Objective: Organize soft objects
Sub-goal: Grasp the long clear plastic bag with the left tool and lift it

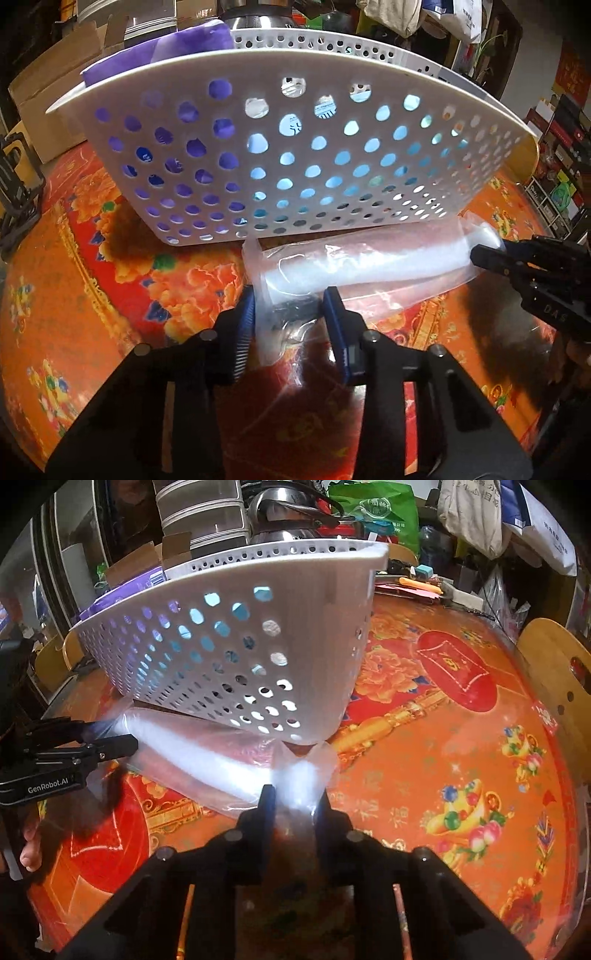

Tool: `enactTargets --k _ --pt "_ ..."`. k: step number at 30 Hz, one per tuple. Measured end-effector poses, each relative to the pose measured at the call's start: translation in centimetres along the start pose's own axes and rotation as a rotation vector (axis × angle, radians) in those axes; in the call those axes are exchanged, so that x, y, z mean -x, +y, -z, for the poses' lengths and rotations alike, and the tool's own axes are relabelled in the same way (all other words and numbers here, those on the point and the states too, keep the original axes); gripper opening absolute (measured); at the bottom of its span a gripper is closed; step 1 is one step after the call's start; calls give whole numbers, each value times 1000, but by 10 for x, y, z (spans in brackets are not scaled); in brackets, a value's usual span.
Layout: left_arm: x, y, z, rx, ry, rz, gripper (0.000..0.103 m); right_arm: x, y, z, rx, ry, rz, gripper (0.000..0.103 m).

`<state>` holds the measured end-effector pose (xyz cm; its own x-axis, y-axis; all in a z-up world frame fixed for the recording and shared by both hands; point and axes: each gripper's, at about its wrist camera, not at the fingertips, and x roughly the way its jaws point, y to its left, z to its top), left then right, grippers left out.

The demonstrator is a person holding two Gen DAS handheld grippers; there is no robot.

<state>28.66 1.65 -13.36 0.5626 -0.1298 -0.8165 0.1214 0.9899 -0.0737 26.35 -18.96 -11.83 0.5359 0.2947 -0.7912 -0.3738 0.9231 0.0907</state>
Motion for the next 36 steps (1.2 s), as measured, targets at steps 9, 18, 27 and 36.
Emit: enactTargets --k 9,18,27,36 --pt "18 -6 16 0 -49 13 18 17 11 10 30 -52 6 13" --pt "45 0 39 8 -94 46 16 39 21 17 37 -101 -30 13" --pt "71 21 50 33 -158 61 15 61 38 20 63 -151 -44 13" --pt "128 24 53 32 -264 72 15 92 48 18 79 -213 -49 12"
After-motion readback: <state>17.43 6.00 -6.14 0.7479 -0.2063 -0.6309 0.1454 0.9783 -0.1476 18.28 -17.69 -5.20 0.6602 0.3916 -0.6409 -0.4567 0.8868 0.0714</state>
